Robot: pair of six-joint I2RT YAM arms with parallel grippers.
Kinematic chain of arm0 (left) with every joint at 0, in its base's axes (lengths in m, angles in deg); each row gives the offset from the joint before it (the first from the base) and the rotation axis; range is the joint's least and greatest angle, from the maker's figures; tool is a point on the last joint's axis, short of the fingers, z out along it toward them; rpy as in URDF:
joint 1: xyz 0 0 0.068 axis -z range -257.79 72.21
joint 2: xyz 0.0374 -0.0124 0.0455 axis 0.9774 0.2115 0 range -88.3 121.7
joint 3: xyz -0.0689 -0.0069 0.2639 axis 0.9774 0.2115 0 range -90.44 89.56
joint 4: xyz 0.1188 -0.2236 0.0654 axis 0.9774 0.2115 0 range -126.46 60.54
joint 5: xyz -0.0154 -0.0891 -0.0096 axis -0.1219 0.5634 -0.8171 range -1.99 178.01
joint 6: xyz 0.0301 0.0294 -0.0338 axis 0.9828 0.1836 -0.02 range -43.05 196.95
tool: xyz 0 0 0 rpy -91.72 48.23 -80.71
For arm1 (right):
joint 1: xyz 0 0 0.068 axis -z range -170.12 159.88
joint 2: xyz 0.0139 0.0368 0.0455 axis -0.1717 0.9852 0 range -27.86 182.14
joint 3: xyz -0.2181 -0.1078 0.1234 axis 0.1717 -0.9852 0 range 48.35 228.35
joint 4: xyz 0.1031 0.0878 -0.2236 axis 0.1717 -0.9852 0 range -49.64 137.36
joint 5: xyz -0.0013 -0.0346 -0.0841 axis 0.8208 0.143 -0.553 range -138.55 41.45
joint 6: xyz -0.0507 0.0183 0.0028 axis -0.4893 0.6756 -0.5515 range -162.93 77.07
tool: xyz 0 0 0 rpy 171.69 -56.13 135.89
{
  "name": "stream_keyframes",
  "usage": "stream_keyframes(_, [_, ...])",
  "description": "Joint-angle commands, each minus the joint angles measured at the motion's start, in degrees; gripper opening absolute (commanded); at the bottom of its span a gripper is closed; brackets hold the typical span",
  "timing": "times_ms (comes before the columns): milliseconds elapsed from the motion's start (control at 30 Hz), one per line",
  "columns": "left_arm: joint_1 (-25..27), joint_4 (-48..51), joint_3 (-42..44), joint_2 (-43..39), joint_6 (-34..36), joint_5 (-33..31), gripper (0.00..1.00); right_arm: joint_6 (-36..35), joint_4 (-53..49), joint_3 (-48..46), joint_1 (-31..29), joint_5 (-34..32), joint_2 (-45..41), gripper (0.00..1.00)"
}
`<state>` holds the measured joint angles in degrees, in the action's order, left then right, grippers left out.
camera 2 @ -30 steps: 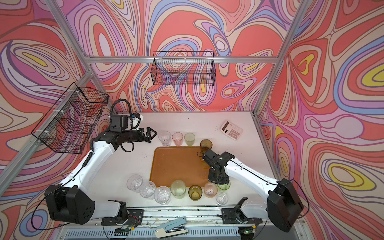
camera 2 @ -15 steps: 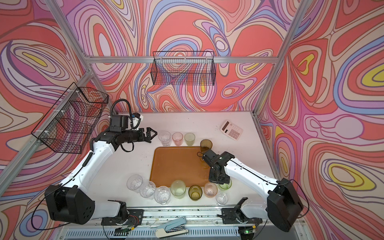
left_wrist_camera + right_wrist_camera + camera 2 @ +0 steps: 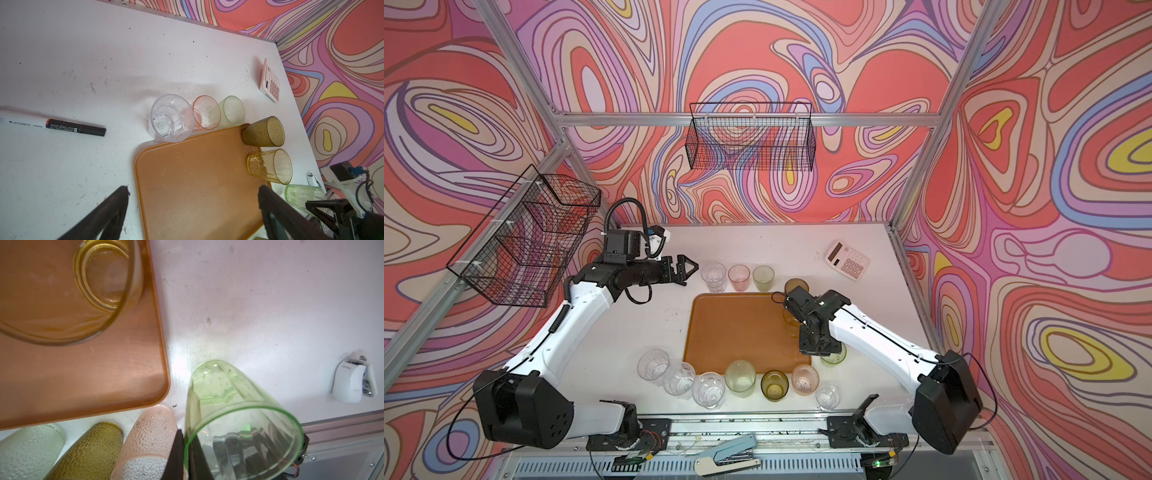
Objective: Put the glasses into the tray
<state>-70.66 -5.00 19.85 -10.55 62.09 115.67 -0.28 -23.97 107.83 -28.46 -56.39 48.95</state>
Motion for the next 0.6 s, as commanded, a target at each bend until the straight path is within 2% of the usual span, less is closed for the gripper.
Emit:
stream_keyframes(0, [0.0,-0.3,0.5,-0.4,0.2,0.3,1.00,-3.2,-2.1,2.5,-0.3,-2.0,0.5,0.00])
stream_keyframes(567, [0.0,-0.1,0.5,-0.7,0.3,0.2,1.00,-5.6,2.0,7.1,-0.4,3.0,3.8,0.00])
